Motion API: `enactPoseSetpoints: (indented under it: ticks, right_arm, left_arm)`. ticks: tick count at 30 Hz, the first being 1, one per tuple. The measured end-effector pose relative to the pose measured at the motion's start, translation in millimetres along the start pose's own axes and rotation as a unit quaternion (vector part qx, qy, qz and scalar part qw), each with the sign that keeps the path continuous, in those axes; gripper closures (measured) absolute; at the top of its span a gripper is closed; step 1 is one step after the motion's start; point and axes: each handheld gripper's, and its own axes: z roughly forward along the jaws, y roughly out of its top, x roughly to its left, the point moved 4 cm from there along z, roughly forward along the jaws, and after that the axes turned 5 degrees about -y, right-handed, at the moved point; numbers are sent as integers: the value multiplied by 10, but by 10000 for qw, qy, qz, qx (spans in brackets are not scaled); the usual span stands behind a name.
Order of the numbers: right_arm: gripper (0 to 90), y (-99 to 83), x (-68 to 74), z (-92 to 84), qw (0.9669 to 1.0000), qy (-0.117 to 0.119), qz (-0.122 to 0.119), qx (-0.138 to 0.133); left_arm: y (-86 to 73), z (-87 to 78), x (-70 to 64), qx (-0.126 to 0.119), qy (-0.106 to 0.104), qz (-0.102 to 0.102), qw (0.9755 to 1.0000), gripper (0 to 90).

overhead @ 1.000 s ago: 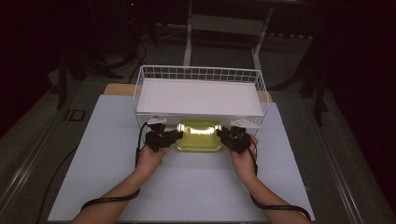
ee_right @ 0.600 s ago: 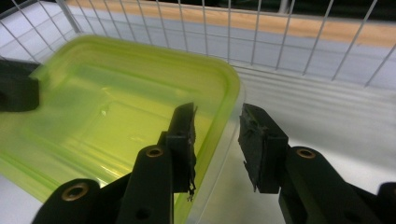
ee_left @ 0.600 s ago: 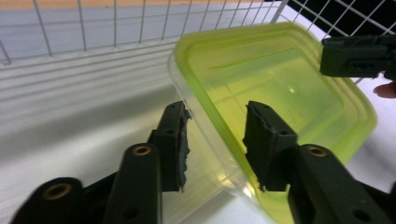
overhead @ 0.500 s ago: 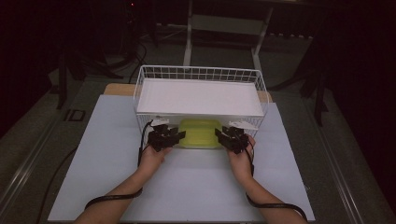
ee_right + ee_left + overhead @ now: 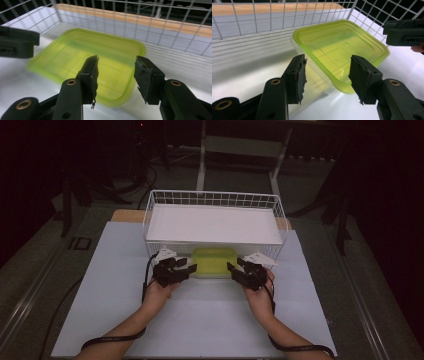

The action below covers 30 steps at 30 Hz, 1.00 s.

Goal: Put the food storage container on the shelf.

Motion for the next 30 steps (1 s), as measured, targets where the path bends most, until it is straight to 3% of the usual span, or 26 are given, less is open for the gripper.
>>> enactPoseSetpoints:
  ticks: [5,7,8,9,10,12,14,16,19,20,26,30]
  right_arm:
    - [585,-11,113,-117,9998,191,-103,-14]
    - [627,-20,169,-165,9995,277,-115,-13]
    - [709,-44,228,-198,9992,356,-179,31]
    - [709,-44,228,-198,9992,356,-179,31]
    - [835,-80,283,-214,9987,449,-244,70]
    - [884,-93,297,-212,9984,484,-260,105]
    - [898,-147,343,-179,9973,598,-340,244]
    - [898,-186,371,-145,9969,638,-332,312]
    - [899,-223,393,-103,9965,657,-337,391]
    - [899,-254,404,-50,9962,660,-327,471]
    - [898,-303,425,128,9956,650,-308,608]
    - [898,-310,428,262,9955,581,-367,658]
  left_arm:
    - [-24,-174,-52,-44,-48,88,9999,475]
    - [-37,-243,-74,-72,-87,103,9999,444]
    - [-53,-300,-98,-142,-132,44,9998,421]
    - [-53,-300,-98,-142,-132,44,9998,380]
    - [-83,-371,-118,-207,-283,19,9994,338]
    - [-114,-406,-127,-208,-395,23,9990,324]
    - [-180,-484,-160,-235,-731,-23,9970,241]
    - [-215,-506,-185,-197,-736,50,9971,149]
    - [-262,-527,-211,-183,-716,223,9970,93]
    - [-271,-539,-223,-175,-732,274,9968,5]
    - [-270,-570,-232,-457,-628,413,9961,4]
    - [-286,-570,-237,-431,-513,568,9961,4]
